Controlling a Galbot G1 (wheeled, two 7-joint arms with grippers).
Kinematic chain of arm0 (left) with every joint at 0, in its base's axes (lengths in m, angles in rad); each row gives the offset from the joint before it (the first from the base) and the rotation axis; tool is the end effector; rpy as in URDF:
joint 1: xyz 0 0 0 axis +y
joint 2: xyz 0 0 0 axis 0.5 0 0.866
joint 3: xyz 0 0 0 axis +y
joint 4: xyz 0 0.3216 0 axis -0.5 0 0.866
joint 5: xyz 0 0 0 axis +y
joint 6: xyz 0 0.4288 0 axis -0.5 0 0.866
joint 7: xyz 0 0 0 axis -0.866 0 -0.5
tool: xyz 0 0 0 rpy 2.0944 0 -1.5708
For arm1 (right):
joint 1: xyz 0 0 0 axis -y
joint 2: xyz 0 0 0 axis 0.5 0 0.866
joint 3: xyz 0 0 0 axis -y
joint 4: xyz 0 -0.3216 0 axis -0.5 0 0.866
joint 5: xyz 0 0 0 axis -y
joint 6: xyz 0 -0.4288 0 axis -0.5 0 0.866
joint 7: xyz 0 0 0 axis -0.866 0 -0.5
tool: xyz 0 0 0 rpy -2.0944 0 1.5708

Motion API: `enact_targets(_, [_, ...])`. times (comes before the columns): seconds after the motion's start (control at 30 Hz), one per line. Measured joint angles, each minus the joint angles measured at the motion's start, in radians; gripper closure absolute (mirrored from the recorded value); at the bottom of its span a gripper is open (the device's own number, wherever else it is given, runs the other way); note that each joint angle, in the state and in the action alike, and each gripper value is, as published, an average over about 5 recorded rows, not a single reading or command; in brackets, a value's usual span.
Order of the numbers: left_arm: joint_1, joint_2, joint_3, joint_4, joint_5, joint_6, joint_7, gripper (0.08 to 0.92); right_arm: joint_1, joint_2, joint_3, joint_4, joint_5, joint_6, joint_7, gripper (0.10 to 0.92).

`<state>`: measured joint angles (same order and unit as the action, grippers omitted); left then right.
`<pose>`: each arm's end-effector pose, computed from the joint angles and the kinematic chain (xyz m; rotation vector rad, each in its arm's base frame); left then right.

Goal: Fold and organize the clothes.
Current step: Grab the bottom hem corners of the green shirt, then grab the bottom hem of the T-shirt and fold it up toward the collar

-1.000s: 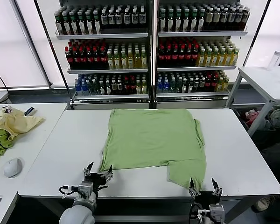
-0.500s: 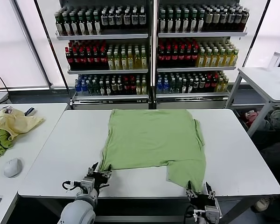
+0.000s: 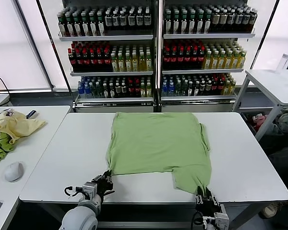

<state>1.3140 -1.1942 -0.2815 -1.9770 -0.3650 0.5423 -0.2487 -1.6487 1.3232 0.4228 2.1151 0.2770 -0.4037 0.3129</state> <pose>0.3224 -0.0318 -0.2708 -0.1753 -2.6329 -0.1025 0.2412 0.0114 -0.2936 -0.1036 -2.6339 -0.0002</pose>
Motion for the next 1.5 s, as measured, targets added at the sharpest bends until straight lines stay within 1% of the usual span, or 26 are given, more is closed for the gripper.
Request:
enact_targets(0.1, [0.005, 0.008, -0.008, -0.014, -0.013, -0.014, 0.002, 0.901, 0.002, -0.017, 0.014, 0.012, 0.012, 0.018, -0.019, 0.871])
enact_targets(0.17, [0.008, 0.015, -0.013, -0.025, -0.022, -0.025, 0.003, 0.901, 0.005, -0.032, 0.025, 0.023, 0.02, 0.032, -0.032, 0.887])
enact_targets(0.43, [0.014, 0.042, -0.029, -0.069, -0.059, -0.066, 0.002, 0.901, 0.026, -0.089, 0.069, 0.053, 0.051, 0.085, -0.069, 0.889])
enact_targets(0.73, [-0.025, 0.063, -0.01, -0.077, -0.097, -0.095, -0.007, 0.901, 0.112, -0.15, 0.087, 0.027, 0.094, 0.104, -0.086, 0.889])
enact_targets(0.93, [-0.081, 0.079, 0.016, -0.045, -0.122, -0.106, -0.012, 0.901, 0.205, -0.185, 0.076, -0.014, 0.116, 0.109, -0.09, 0.889])
enact_targets(1.17, [-0.162, 0.086, 0.057, 0.022, -0.144, -0.113, -0.019, 0.901, 0.326, -0.226, 0.046, -0.089, 0.14, 0.108, -0.092, 0.889])
enact_targets(1.5, [-0.286, 0.073, 0.111, 0.137, -0.135, -0.13, -0.033, 0.901, 0.485, -0.247, -0.018, -0.218, 0.139, 0.111, -0.101, 0.889])
